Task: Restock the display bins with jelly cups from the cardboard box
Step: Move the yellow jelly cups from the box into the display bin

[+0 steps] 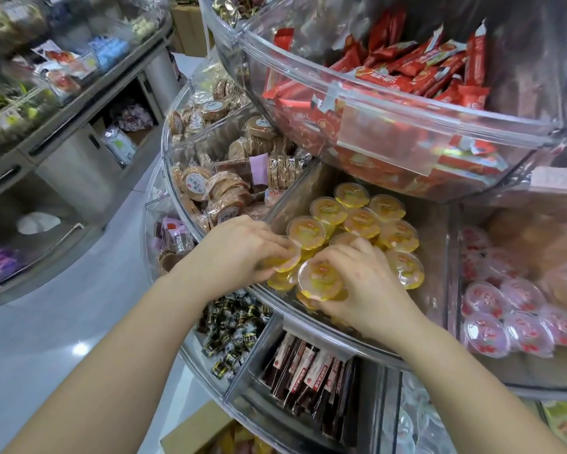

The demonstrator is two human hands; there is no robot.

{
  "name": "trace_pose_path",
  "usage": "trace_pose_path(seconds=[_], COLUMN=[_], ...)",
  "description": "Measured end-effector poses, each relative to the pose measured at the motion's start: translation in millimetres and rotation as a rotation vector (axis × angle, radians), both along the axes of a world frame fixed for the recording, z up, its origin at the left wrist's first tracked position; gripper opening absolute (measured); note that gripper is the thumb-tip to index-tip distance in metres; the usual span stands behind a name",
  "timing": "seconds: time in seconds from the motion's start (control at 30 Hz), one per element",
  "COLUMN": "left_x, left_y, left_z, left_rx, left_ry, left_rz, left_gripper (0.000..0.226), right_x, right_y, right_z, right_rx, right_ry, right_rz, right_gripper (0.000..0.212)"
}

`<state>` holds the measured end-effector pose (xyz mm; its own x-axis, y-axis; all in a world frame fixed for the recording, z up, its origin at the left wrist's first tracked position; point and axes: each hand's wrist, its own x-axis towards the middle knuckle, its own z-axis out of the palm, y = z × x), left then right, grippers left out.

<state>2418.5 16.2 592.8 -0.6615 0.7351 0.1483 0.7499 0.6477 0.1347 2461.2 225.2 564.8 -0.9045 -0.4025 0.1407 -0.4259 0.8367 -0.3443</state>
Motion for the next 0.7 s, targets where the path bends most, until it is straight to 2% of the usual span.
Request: trace_pose_path(seconds=[0.13,0.23,0.4,0.57,0.7], left_x=[1.3,-0.9,-3.0,0.3,3.1], left_y=[-2.2,-2.1,-3.0,-1.5,-1.2], left_z=[-1.3,-1.0,-3.6,-4.8,-6.9], left_rx=[0.033,-0.005,-0.033,-0.003,0.025], left_ry=[-0.022,-0.12,-0.191,-0.156,-0.124], left_rz=[-0.009,0.063,0.114,0.133,0.123], left_gripper=[0.035,0.037,0.033,0.029,0.031], right_x=[-0.9,-2.4,0.5,-3.1,-1.4], right_y=[-4.5,-3.2,-1.8,-4.3,-1.3], right_z=[-0.8,-0.5,-1.8,-3.6,-1.2], right_rx=[-0.004,0.012,-0.001,-0.016,-0.07], right_ry=[-0.009,-0.041,0.052,-0.007,-0.066], right_rz=[-0.048,-0.021,-0.038,-0.066,-0.052], right_gripper=[0.046,0.053,0.04,0.047,0.06])
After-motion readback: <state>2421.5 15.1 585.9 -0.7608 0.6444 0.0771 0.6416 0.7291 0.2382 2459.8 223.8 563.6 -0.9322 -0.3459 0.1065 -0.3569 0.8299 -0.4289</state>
